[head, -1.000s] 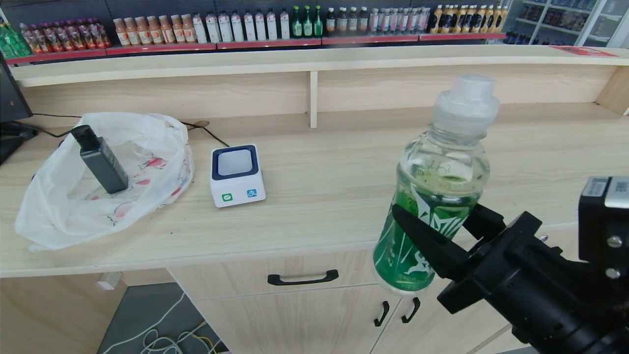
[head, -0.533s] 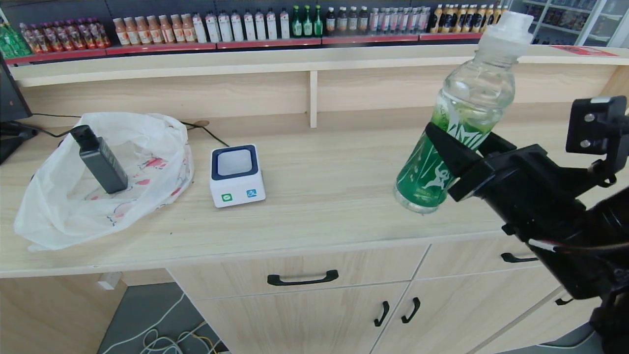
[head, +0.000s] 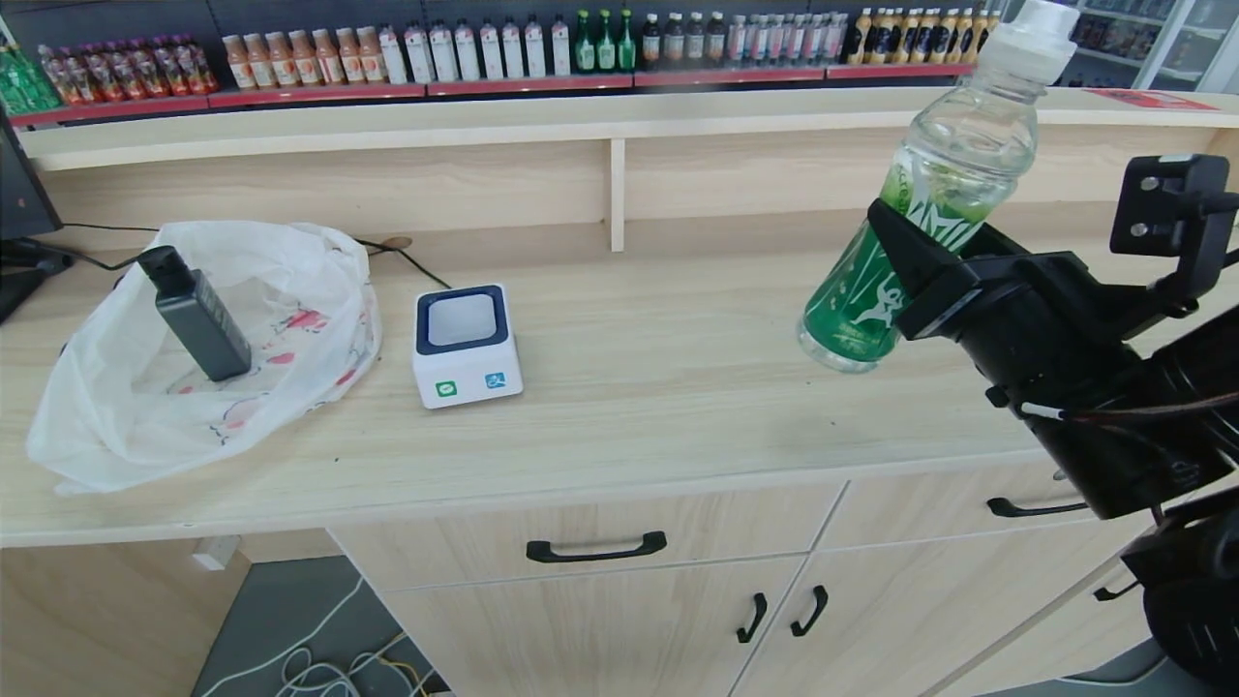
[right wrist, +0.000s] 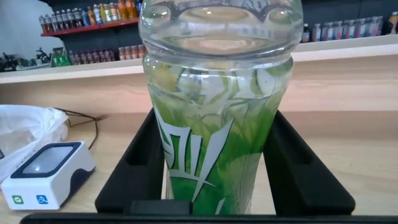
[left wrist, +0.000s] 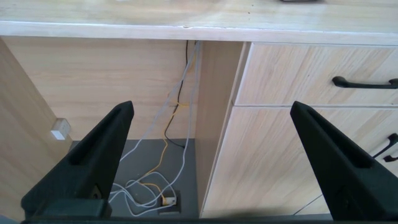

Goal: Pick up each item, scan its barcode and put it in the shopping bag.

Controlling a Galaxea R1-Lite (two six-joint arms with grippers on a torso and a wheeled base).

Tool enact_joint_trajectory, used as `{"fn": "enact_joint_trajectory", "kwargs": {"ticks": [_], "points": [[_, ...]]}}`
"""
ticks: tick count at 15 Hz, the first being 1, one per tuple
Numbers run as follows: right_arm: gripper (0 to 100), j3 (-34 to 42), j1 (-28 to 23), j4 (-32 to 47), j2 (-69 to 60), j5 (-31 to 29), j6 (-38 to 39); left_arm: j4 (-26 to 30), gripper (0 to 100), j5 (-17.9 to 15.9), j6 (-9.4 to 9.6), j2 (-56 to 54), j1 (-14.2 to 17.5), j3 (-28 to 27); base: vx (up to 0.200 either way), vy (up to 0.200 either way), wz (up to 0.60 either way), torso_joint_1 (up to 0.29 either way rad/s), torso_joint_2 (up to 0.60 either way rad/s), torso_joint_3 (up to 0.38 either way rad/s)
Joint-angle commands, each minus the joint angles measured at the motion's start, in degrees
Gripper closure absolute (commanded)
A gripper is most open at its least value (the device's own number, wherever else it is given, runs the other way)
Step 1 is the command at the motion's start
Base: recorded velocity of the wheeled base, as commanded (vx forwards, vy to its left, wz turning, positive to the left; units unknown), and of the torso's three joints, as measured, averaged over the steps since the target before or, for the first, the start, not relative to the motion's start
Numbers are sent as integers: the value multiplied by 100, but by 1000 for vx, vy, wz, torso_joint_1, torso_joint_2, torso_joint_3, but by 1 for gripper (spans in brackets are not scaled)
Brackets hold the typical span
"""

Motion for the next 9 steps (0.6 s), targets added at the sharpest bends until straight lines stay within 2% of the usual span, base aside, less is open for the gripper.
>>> {"fn": "enact_joint_trajectory", "kwargs": {"ticks": [1,9], "points": [[100,23,-7,-6,-7,5,-6,0,0,1,-3,6,0,0,0,200,0,2,-2,2],[100,102,-7,-6,-69,14,-6,9,0,1,-12,6,0,0,0,200,0,4,5,1]]}}
